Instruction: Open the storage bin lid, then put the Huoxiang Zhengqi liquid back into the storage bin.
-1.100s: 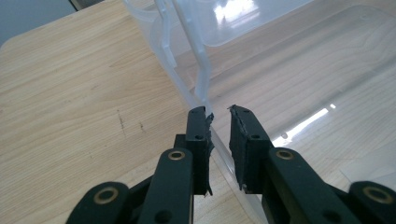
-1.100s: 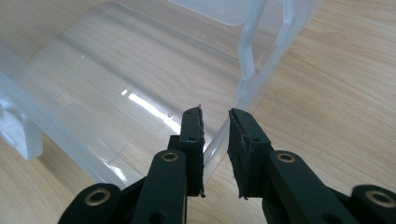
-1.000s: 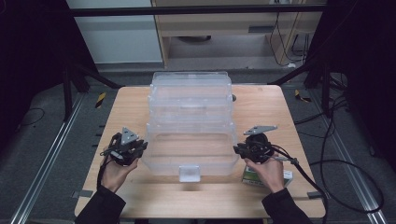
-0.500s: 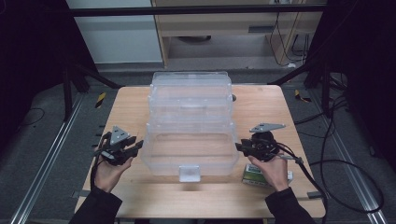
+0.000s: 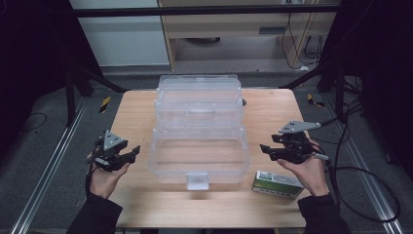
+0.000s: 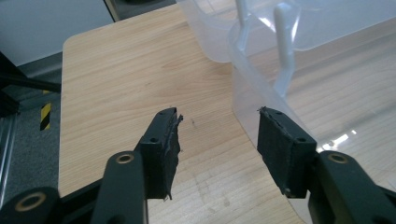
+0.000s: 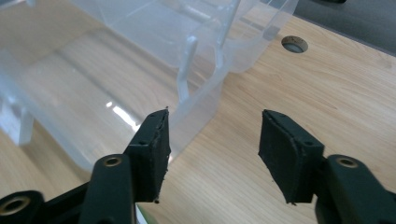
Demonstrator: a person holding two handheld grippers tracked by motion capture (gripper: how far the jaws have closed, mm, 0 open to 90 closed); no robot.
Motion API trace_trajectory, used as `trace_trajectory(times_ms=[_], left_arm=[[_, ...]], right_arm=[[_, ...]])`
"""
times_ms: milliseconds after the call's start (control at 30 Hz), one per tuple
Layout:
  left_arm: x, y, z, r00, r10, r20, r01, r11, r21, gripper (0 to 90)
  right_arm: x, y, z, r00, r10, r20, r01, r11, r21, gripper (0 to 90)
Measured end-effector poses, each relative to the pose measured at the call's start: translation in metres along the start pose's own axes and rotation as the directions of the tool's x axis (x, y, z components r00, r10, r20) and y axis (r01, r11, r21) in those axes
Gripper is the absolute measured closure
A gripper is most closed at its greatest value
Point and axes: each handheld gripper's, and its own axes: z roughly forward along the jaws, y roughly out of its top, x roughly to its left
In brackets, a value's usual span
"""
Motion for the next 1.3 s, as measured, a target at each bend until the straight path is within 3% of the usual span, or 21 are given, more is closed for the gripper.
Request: trace_trajectory(times_ms=[167,267,367,467,533,667,700,733,767,800,900,933,967,1000,1033,1067,1100,1133,1167,1200,1300], left_arm=[[0.005,-0.004,0.003,0.9998,-0.006,-0.020,0.006,0.9997,0.023,43.5],[0.006,-0.005,0.005,0.9995,-0.011,-0.028,0.012,0.9995,0.031,42.2],[0.007,-0.006,0.006,0.9995,-0.014,-0.027,0.015,0.9991,0.040,40.8],[0.008,-0.007,0.007,0.9995,-0.015,-0.029,0.016,0.9987,0.049,40.6],[0.009,-0.009,0.009,0.9994,-0.015,-0.031,0.017,0.9977,0.065,40.3],[0.010,-0.010,0.010,0.9993,-0.018,-0.032,0.020,0.9972,0.072,40.0],[0.010,-0.011,0.011,0.9993,-0.020,-0.033,0.022,0.9972,0.072,39.9],[0.010,-0.011,0.011,0.9993,-0.020,-0.033,0.022,0.9972,0.072,39.8],[0.011,-0.011,0.012,0.9992,-0.019,-0.034,0.021,0.9967,0.078,39.8],[0.011,-0.011,0.012,0.9992,-0.019,-0.034,0.021,0.9967,0.078,39.8],[0.011,-0.012,0.013,0.9990,-0.018,-0.041,0.021,0.9960,0.087,39.6],[0.011,-0.012,0.013,0.9990,-0.018,-0.041,0.021,0.9960,0.087,39.6],[0.011,-0.012,0.013,0.9990,-0.016,-0.041,0.020,0.9959,0.088,39.6],[0.010,-0.012,0.013,0.9990,-0.015,-0.041,0.019,0.9960,0.088,39.6],[0.010,-0.012,0.013,0.9991,-0.013,-0.040,0.016,0.9958,0.090,39.5],[0.010,-0.012,0.013,0.9991,-0.013,-0.040,0.016,0.9958,0.090,39.4],[0.010,-0.012,0.014,0.9991,-0.013,-0.040,0.016,0.9959,0.089,39.4],[0.010,-0.012,0.014,0.9991,-0.012,-0.040,0.015,0.9958,0.090,39.4],[0.010,-0.013,0.015,0.9991,-0.011,-0.041,0.015,0.9954,0.094,39.4],[0.010,-0.013,0.015,0.9991,-0.011,-0.041,0.015,0.9954,0.094,39.3],[0.010,-0.013,0.015,0.9991,-0.010,-0.041,0.013,0.9953,0.096,39.3]], right_arm=[[-0.008,0.004,-0.013,0.9993,-0.019,-0.031,0.020,1.000,0.020,36.3],[-0.009,0.008,-0.020,0.9975,-0.054,-0.046,0.056,0.998,0.043,35.0],[-0.005,0.010,-0.024,0.9897,-0.112,-0.088,0.119,0.990,0.075,33.8],[-0.002,0.010,-0.026,0.9832,-0.140,-0.117,0.153,0.982,0.107,33.2],[0.001,0.009,-0.027,0.9732,-0.183,-0.140,0.204,0.967,0.153,33.0],[0.004,0.007,-0.028,0.9643,-0.210,-0.162,0.237,0.955,0.177,32.9],[0.004,0.006,-0.029,0.9579,-0.226,-0.177,0.259,0.947,0.190,32.8],[0.004,0.006,-0.029,0.9579,-0.226,-0.177,0.259,0.947,0.190,32.8],[0.006,0.004,-0.030,0.9524,-0.241,-0.187,0.278,0.938,0.208,32.5],[0.006,0.004,-0.030,0.9524,-0.241,-0.187,0.278,0.938,0.208,32.5],[0.009,0.001,-0.032,0.9400,-0.272,-0.206,0.318,0.917,0.242,32.5],[0.009,0.001,-0.032,0.9400,-0.272,-0.206,0.318,0.917,0.242,32.5],[0.011,-0.001,-0.032,0.9310,-0.287,-0.225,0.341,0.905,0.255,32.6],[0.011,-0.001,-0.032,0.9310,-0.287,-0.225,0.341,0.905,0.255,32.6],[0.013,-0.003,-0.031,0.9225,-0.302,-0.240,0.362,0.892,0.270,33.0],[0.013,-0.003,-0.031,0.9225,-0.302,-0.240,0.362,0.892,0.270,33.0],[0.014,-0.006,-0.029,0.9119,-0.322,-0.254,0.389,0.875,0.289,33.7],[0.014,-0.006,-0.029,0.9119,-0.322,-0.254,0.389,0.875,0.289,33.7],[0.014,-0.008,-0.028,0.9053,-0.332,-0.264,0.406,0.860,0.308,35.0],[0.014,-0.008,-0.028,0.9053,-0.332,-0.264,0.406,0.860,0.308,35.0],[0.013,-0.009,-0.025,0.8982,-0.339,-0.280,0.422,0.842,0.335,37.3]])
